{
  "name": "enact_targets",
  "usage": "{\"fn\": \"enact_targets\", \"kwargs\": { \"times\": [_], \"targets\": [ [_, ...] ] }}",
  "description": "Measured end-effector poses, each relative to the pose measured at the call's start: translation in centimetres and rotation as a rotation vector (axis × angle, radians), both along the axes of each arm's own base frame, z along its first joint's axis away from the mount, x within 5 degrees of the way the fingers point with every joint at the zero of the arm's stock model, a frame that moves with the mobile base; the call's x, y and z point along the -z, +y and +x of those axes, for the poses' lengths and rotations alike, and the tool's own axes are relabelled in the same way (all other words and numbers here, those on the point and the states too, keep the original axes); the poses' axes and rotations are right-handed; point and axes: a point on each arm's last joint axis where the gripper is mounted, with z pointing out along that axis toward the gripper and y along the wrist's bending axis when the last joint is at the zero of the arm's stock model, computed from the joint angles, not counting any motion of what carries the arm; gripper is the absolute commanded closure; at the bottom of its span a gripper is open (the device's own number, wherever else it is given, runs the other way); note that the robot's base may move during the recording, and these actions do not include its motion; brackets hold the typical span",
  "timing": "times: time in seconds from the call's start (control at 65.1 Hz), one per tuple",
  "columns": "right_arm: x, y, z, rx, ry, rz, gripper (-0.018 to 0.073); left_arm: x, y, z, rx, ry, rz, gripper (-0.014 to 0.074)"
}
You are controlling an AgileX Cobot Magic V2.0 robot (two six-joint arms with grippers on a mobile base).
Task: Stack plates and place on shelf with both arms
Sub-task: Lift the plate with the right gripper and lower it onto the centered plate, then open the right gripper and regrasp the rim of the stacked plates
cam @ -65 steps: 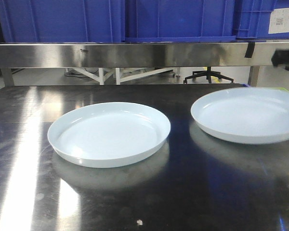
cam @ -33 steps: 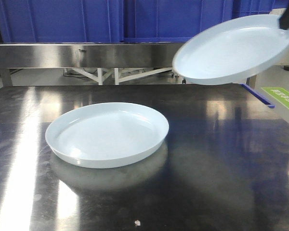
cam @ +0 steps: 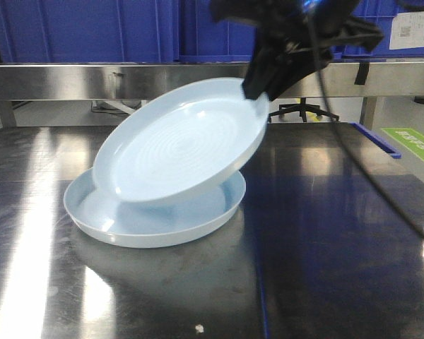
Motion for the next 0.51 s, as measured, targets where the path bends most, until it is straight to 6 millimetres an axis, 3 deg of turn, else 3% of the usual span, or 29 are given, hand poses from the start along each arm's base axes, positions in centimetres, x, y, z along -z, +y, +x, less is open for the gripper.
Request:
{"fn": "enact_targets", "kwargs": {
  "times": [0.169,0.384,0.507],
  "targets": [
    [1.4,1.2,0.7,-0.021,0.023,-0.013,0.0502,0.0,0.0,0.0,0.0,0.0,0.0,0.0512],
    [2.6,1.6,1.1,-0.026,0.038,-0.031,0.0167,0.0,0.0,0.0,0.0,-0.001,0.0,0.0512],
    [2.5,1.6,1.2,-0.026,0.032,-0.027,0.0141,0.0,0.0,0.0,0.0,-0.001,0.0,0.0512]
  ]
}}
